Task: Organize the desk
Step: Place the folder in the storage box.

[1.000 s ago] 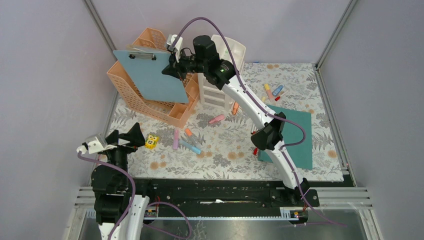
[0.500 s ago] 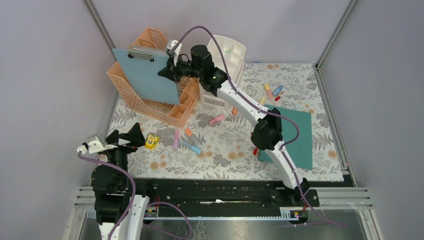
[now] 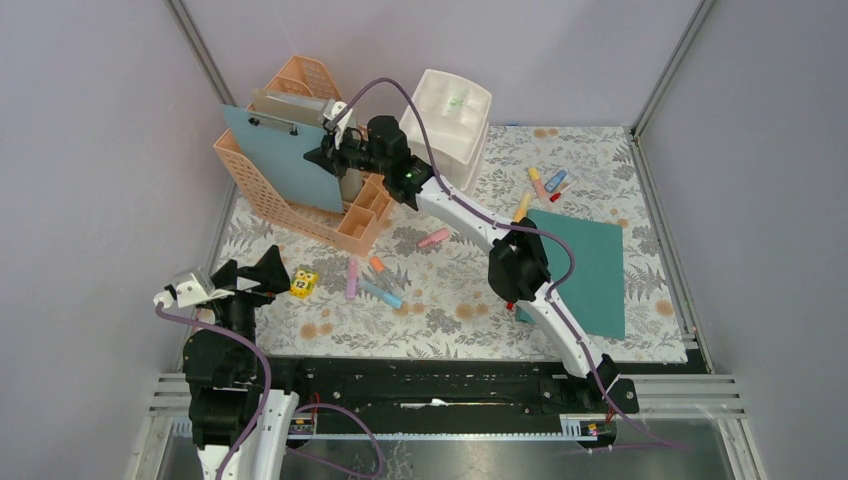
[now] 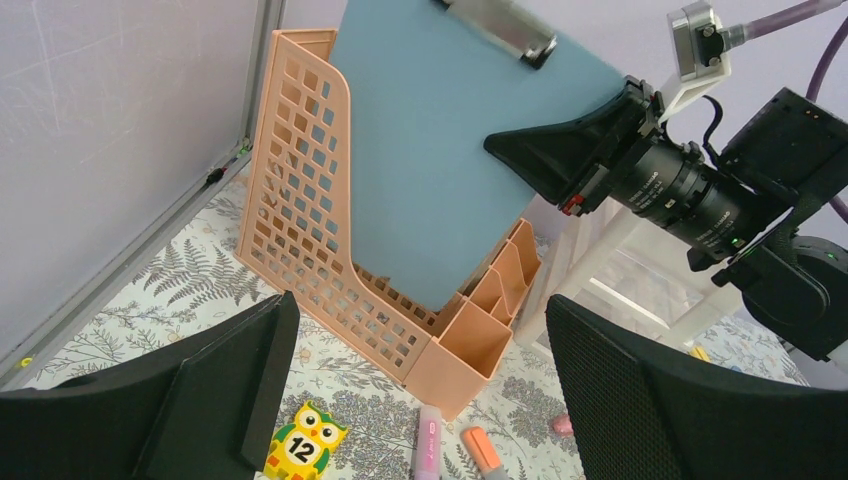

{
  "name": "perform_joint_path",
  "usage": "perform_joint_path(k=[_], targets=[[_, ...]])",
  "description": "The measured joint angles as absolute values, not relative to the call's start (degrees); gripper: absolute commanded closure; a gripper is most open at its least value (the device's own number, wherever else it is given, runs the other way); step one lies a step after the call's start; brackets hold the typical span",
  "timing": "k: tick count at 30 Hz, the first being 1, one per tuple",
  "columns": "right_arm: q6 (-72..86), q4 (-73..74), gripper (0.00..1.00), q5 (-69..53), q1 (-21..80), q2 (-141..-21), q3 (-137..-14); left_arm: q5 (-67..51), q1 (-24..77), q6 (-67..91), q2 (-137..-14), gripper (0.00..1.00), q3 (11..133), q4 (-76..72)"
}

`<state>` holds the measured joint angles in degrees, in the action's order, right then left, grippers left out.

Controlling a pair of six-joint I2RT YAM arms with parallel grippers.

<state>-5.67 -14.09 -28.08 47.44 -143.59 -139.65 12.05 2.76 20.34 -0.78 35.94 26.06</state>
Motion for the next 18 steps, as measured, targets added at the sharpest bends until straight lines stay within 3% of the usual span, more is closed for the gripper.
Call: perform_joint_path(k=[4, 9, 12, 18], targets=[[-5.6, -14.1, 0.51, -28.6, 47.6, -143.6, -138.6, 12.0, 2.8, 20.4, -0.8, 0.01, 35.9, 26.1], [-6.5, -11.9, 0.24, -31.0, 47.6, -143.6, -138.1, 11.7, 2.8, 20.3, -0.8, 0.01, 35.9, 26.1], [-7.6, -8.3, 0.02, -32.1, 47.6, -143.4, -138.8, 10.7, 2.8, 20.3, -0.8, 0.01, 35.9, 26.0], [-14.5, 10.4, 0.0, -34.9, 47.5, -138.1, -141.6, 5.6, 2.7, 20.4, -0.7, 0.01, 34.4, 24.5]])
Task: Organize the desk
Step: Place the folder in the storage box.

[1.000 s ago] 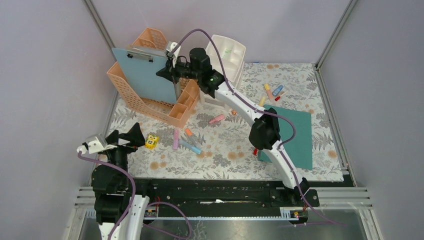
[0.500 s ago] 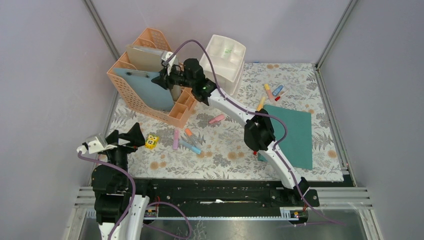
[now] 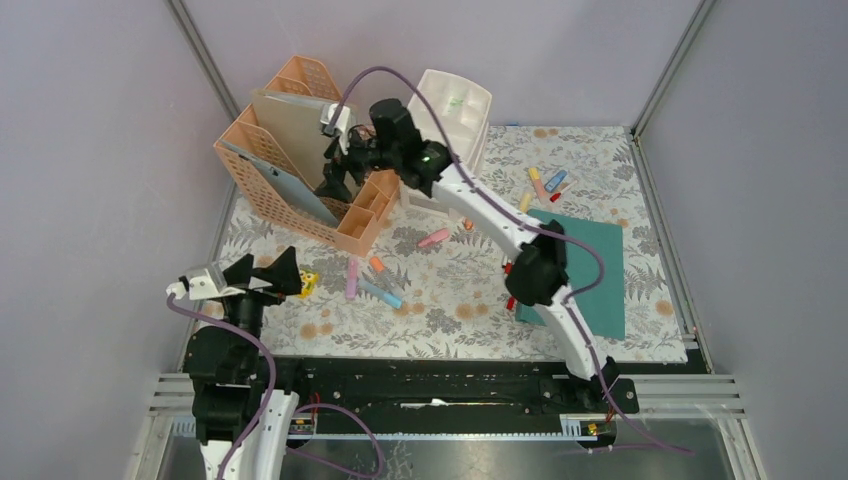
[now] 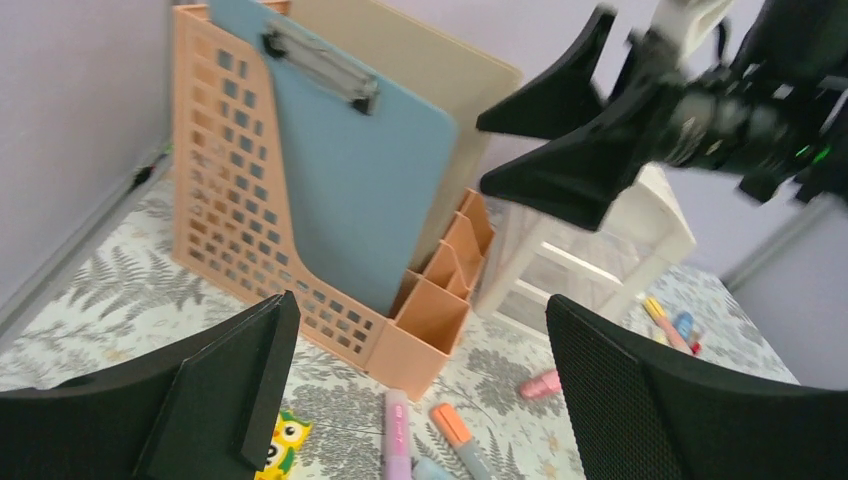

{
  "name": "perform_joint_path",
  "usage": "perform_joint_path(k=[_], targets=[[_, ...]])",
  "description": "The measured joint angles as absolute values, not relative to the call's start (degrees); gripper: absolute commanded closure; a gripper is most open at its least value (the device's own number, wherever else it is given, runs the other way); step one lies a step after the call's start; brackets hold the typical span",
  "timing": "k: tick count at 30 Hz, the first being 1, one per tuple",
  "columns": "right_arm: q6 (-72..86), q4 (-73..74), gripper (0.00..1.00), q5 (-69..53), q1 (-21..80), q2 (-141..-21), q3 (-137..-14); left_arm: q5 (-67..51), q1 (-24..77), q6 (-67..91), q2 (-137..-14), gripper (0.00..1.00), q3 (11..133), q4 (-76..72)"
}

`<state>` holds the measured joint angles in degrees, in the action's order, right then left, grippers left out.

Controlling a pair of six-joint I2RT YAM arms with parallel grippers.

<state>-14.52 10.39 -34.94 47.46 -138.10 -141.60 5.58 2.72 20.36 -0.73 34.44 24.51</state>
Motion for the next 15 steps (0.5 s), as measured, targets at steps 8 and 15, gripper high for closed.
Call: perform_joint_path(k=[8, 15], targets=[[-27.1, 28.8, 0.0, -40.1, 43.2, -102.3, -118.4, -10.6, 2.7, 25.6, -4.0, 0.01, 33.4, 18.1], [-30.2, 32.2, 0.0, -43.7, 23.9, -70.6, -85.3, -27.2, 2.7, 39.7, -10.1, 0.03, 27.0, 7.1]])
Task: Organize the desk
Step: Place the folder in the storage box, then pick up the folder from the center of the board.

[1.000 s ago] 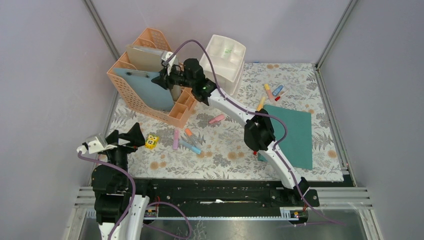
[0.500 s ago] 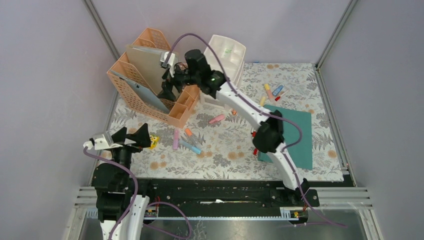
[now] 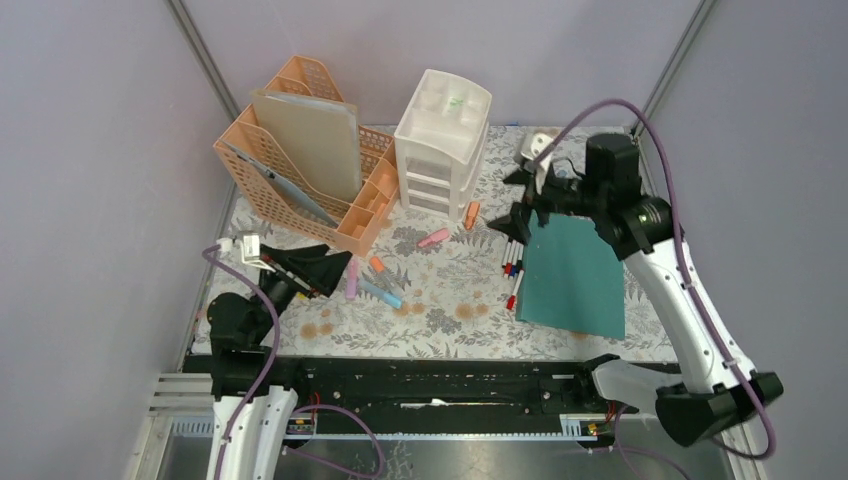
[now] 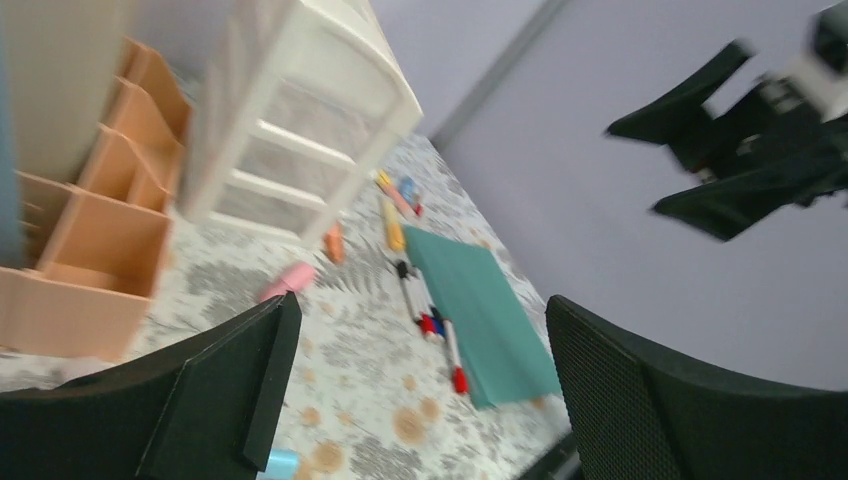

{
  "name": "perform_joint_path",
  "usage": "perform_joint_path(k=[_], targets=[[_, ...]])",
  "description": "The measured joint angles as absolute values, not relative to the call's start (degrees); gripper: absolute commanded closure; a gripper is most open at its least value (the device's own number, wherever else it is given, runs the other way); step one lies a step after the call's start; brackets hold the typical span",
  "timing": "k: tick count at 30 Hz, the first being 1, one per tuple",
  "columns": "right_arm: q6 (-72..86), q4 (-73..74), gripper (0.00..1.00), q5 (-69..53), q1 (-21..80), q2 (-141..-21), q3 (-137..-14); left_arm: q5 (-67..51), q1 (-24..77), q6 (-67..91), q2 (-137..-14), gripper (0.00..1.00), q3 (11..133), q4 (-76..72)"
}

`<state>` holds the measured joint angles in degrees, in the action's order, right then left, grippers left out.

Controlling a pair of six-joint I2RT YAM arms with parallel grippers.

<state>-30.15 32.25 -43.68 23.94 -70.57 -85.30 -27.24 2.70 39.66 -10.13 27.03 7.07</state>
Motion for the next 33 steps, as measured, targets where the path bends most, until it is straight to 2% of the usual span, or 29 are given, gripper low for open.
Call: perform_joint_path(k=[3, 9, 14, 19, 22, 26, 29, 33], targets=[[-29.7, 33.2, 0.0, -44.3, 16.6, -64.3, -72.6, -32.2, 2.7, 45.2, -12.2, 0.03, 24.1, 2.3], [-24.5, 33.1, 0.0, -44.2, 5.4, -61.2, -56.2, -37.3, 2.8, 52.5, -13.1, 0.03, 20.4, -5.3], [-21.2, 32.5, 0.0, -42.5, -1.9, -61.5, -52.3, -38.7, 3.8, 55.3, -13.7, 0.02, 18.8, -9.2], [-20.9, 30.4, 0.0, -37.6, -3.0, -61.5, -51.8, -37.4, 8.6, 56.2, -15.7, 0.03, 17.0, -12.5], [-20.9, 30.1, 0.0, -35.9, -3.0, -61.5, -51.7, -34.2, 16.0, 55.7, -19.0, 0.03, 16.6, -14.0], [-21.0, 29.7, 0.0, -34.3, -3.2, -61.5, -51.6, -23.9, 35.1, 51.8, -27.8, 0.02, 17.1, -15.4], [-21.0, 29.6, 0.0, -33.6, -3.9, -61.5, -51.4, -13.6, 50.6, 47.5, -37.7, 0.02, 19.9, -15.9], [-20.1, 29.7, 0.0, -33.8, -6.3, -61.7, -51.4, -3.7, 63.1, 43.7, -53.6, 0.01, 25.3, -20.7]])
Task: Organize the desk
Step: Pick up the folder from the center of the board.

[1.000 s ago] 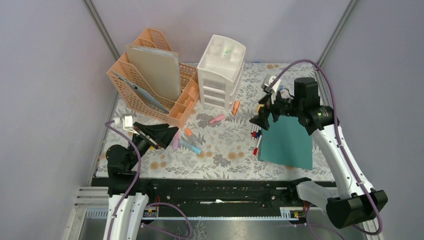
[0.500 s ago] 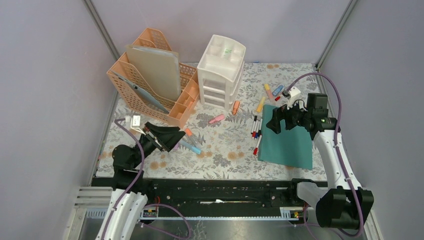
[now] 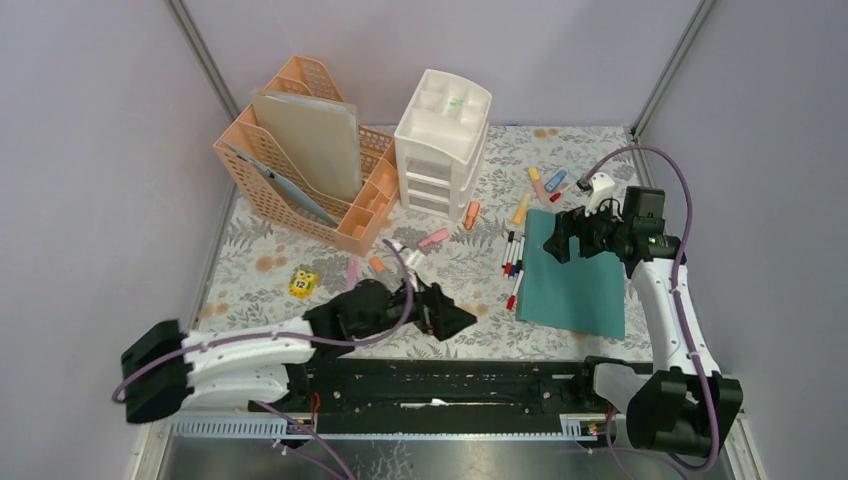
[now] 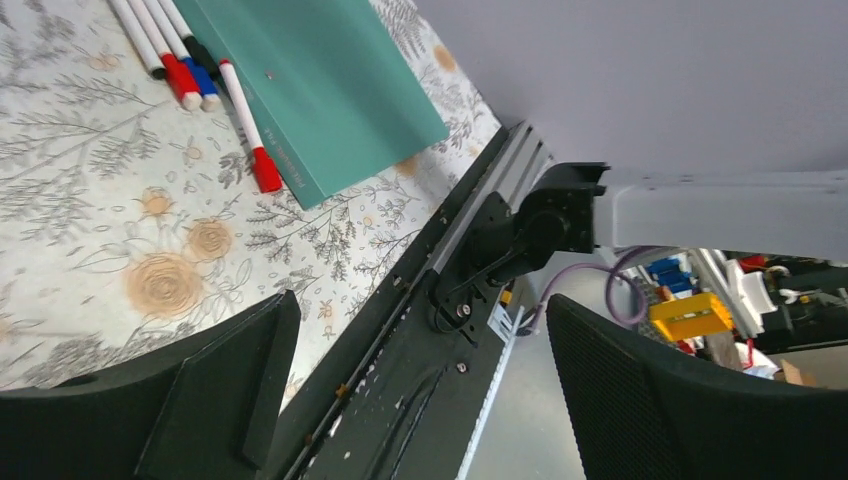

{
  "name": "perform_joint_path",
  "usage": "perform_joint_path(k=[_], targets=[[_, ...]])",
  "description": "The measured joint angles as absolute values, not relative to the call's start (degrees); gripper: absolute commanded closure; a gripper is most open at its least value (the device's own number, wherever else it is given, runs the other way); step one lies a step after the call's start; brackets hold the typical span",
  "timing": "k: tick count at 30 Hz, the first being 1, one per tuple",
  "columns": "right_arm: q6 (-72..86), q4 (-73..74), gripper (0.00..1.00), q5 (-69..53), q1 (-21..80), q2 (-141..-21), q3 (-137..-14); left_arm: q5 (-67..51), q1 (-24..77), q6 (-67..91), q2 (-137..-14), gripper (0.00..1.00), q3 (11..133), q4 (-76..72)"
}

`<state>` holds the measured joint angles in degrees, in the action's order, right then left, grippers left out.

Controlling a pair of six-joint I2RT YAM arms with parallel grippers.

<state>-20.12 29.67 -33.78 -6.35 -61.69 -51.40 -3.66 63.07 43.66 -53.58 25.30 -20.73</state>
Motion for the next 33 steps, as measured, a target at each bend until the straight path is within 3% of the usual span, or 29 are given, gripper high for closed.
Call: perform_joint_path(k=[5, 14, 24, 33], targets=[[-19.2, 30.2, 0.0, -32.9, -10.8, -64.0, -51.4, 1.9, 68.0, 44.0, -70.9, 0.01, 29.6, -29.6], [-22.1, 30.5, 0.0, -32.7, -23.3, -67.2, -49.2, 4.5, 68.8, 48.8, -90.6, 0.02, 37.5, -37.4], [-26.9, 28.9, 0.04, -35.1, -34.8, -75.2, -45.5, 3.6, 69.6, 50.0, -102.8, 0.03, 50.8, -35.3], [-28.3, 27.1, 0.09, -35.6, -38.6, -79.5, -45.3, 7.0, 70.7, 49.8, -110.0, 0.02, 61.4, -22.8]])
